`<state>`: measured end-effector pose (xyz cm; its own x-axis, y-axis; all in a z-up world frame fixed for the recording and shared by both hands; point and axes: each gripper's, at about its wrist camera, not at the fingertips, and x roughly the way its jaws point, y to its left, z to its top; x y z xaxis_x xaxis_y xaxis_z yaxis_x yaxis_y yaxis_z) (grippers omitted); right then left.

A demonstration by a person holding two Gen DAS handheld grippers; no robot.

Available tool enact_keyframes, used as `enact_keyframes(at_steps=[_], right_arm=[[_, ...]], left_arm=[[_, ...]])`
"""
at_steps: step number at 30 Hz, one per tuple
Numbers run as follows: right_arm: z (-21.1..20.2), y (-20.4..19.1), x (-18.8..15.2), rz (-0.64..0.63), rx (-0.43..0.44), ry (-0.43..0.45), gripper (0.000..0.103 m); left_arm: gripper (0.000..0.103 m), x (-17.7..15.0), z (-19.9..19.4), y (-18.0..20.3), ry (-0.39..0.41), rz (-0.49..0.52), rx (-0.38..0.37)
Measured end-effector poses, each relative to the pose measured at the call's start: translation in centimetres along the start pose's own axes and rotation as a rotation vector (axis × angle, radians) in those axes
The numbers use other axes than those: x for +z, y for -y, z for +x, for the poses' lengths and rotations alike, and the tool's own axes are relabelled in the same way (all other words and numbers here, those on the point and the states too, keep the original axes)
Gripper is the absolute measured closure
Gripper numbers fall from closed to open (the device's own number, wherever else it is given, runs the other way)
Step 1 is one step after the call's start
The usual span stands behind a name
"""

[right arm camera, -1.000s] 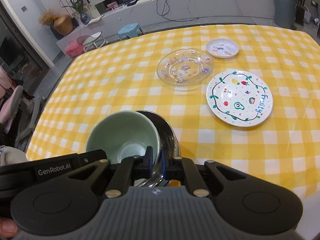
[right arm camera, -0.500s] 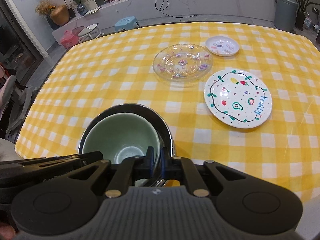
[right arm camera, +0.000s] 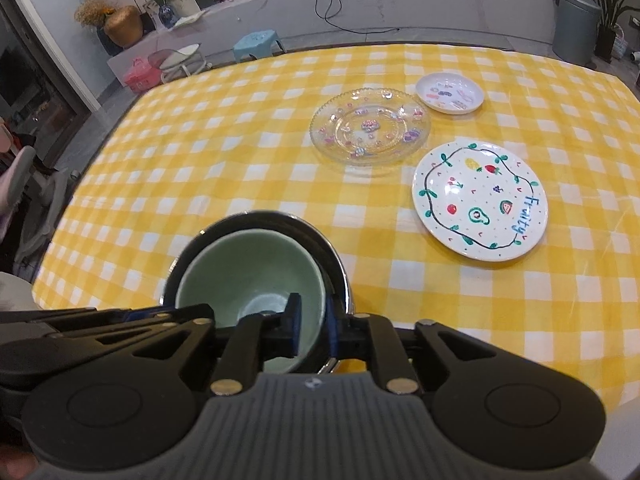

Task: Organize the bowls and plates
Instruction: 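Open the left tool and lift it away from the bowl stack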

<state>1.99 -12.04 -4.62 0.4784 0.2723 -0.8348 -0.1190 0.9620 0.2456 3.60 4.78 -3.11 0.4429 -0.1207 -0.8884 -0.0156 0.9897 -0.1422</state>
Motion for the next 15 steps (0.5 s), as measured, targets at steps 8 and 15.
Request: enact_keyframes(at_steps=[8,15], right_arm=[[-1.9,-0.2,0.3,-0.009,0.006,0.055,0.072],[-4.4,1.6,1.0,0.005,0.029,0.146,0.054]], left_arm=[[0.076,0.5,-2.0,0.2,0.06,0.005,-0.011],[0.053,1.4,-4.1,1.1,0.162,0.032,-0.075]])
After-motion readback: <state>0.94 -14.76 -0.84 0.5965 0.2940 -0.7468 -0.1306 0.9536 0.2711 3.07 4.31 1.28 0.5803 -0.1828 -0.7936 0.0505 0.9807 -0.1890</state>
